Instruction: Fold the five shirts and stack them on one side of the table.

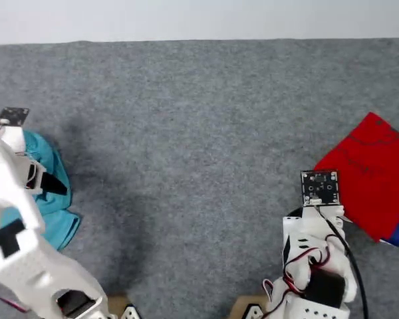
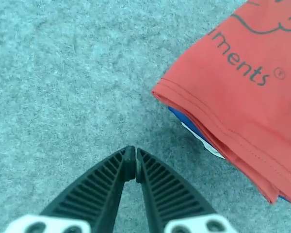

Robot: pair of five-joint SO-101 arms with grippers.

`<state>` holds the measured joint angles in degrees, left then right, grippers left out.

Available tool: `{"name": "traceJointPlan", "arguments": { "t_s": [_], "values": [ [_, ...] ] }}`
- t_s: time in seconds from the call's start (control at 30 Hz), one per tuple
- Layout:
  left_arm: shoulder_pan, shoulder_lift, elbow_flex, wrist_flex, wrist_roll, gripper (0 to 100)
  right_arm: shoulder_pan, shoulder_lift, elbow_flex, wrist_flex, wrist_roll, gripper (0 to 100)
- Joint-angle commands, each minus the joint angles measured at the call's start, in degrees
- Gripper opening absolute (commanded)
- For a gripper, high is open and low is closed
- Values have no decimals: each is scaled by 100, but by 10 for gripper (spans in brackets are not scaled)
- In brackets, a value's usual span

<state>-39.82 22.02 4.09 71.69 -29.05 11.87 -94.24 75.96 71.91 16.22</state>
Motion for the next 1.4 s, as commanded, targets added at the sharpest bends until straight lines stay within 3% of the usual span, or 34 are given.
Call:
{"name": "traceJointPlan", "arguments": {
  "t_s": [0.0, 0.1, 0.23, 0.5, 0.8, 1.0, 1.13, 1.37],
  "values": [
    [0, 440, -224, -765, 448, 315, 66, 4, -44, -84, 62, 9],
    [79, 563, -242, -1116, 633, 216, 66, 4, -44, -92, 53, 9],
    [396, 360, -242, -1090, 633, 2, 57, -4, -44, -101, 53, 9],
    [1530, -1301, -242, -70, 747, 4, 57, -48, -70, -110, 44, 9],
    [3490, -3780, -242, -53, 1451, 4, 57, -48, -79, -110, 35, 9],
    [4958, -4492, -242, -62, 1996, 4, 57, -48, -79, -110, 35, 9],
    [4958, -4211, -57, -53, 2251, 5, 57, -48, -79, -110, 35, 9],
    [3701, -2426, 514, -431, 2242, 9, 48, -48, -79, -119, 35, 9]
  ]
}}
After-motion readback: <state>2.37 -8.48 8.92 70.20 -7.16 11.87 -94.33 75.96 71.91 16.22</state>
